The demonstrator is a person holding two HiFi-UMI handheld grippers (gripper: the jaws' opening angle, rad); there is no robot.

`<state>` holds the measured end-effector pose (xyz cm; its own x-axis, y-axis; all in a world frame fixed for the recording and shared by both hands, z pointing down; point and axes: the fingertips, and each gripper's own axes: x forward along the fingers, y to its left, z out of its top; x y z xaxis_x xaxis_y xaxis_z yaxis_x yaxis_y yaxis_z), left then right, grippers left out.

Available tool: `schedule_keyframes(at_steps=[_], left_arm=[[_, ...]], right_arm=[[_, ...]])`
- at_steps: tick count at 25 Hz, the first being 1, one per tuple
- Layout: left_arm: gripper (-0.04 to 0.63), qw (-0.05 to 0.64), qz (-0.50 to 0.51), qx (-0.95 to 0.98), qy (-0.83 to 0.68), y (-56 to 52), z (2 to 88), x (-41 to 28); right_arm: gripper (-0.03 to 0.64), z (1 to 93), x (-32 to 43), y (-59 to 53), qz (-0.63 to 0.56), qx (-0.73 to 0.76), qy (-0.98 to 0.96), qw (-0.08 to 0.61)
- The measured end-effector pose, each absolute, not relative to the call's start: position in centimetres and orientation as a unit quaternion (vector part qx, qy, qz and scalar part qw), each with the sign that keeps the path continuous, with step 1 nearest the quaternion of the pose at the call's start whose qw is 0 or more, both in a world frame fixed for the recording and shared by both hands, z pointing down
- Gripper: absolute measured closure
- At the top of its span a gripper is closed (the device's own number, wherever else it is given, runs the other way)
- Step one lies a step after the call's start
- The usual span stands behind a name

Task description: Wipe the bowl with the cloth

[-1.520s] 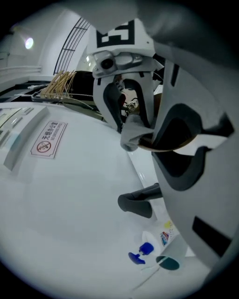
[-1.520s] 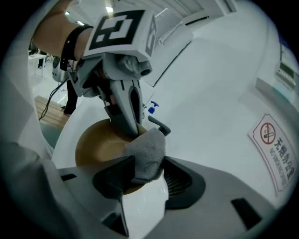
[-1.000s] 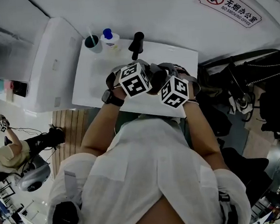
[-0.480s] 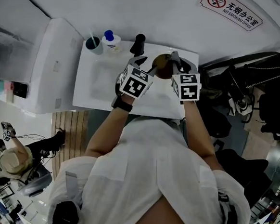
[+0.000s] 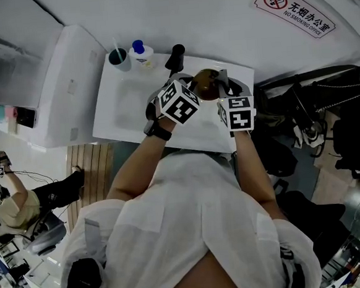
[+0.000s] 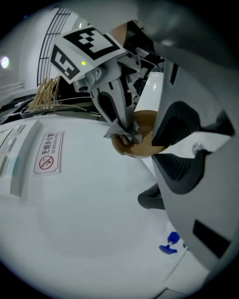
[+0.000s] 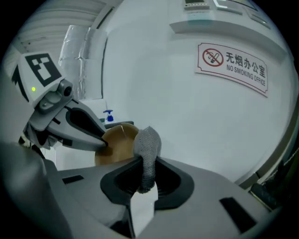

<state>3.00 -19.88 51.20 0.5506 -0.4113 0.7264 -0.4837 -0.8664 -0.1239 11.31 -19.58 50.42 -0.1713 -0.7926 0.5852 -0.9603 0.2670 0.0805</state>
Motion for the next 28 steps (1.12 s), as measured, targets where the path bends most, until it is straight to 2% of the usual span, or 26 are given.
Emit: schedule_keyframes(at_steps=[7, 10, 14, 28], left_arm=[[0.544, 0.004, 0.448, 0.881, -0.153, -18.0, 51.5, 3.3], [0.549, 0.003, 0.453, 0.879, -0.149, -17.9, 51.7, 3.3], [0.581, 0.028, 0.407, 0.886, -0.222, -19.4, 50.5, 3.4], [0.579, 0.067, 0.288, 0.895, -0.334, -20.6, 48.4, 3.8]], right_arm=[[0.543, 50.8, 9.5, -18.8, 0.065, 0.492, -0.781, 0.378], [0.543, 50.9, 8.7, -18.7, 0.043, 0.469, -0.788, 0.398], [0.545, 50.9, 9.1, -18.9, 0.105, 0.5, -0.792, 0.334], [0.538, 50.4, 11.0, -19.1, 0.206, 0.57, -0.777, 0.171]])
